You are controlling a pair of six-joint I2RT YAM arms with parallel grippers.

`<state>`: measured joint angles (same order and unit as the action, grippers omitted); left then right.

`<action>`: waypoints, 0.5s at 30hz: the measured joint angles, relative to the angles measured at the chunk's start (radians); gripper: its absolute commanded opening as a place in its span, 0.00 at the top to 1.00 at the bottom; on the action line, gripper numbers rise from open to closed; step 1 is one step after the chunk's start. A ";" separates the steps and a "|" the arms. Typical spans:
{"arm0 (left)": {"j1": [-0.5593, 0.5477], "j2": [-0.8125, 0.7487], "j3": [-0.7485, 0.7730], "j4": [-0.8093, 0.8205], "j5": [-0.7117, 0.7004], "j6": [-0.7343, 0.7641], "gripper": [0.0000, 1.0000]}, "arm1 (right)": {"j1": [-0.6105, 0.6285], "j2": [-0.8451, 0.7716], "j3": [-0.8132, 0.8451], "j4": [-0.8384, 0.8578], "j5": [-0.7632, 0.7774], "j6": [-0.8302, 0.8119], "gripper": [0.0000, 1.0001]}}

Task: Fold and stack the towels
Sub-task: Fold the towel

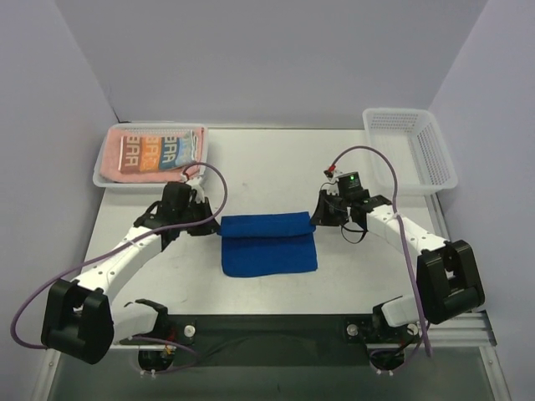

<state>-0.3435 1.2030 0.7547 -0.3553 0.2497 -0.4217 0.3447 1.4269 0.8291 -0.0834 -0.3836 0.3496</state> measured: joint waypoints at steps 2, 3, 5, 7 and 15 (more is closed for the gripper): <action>-0.008 -0.016 -0.030 0.000 0.001 -0.019 1.00 | 0.006 -0.012 -0.011 -0.003 0.002 0.003 1.00; -0.014 -0.020 -0.045 -0.001 0.001 -0.027 1.00 | 0.011 -0.018 -0.018 -0.004 0.002 0.006 1.00; -0.032 -0.021 -0.071 -0.005 0.000 -0.045 1.00 | 0.018 -0.026 -0.034 -0.005 0.002 0.010 1.00; -0.062 -0.022 -0.097 -0.003 -0.003 -0.066 1.00 | 0.024 -0.030 -0.051 -0.008 0.002 0.014 1.00; -0.122 -0.022 -0.175 0.000 -0.041 -0.121 1.00 | 0.031 -0.027 -0.108 -0.013 0.003 0.016 1.00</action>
<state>-0.4660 1.1812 0.5797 -0.3550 0.2089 -0.5430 0.3759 1.4002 0.7212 -0.0963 -0.3805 0.3660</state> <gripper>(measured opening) 0.124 0.046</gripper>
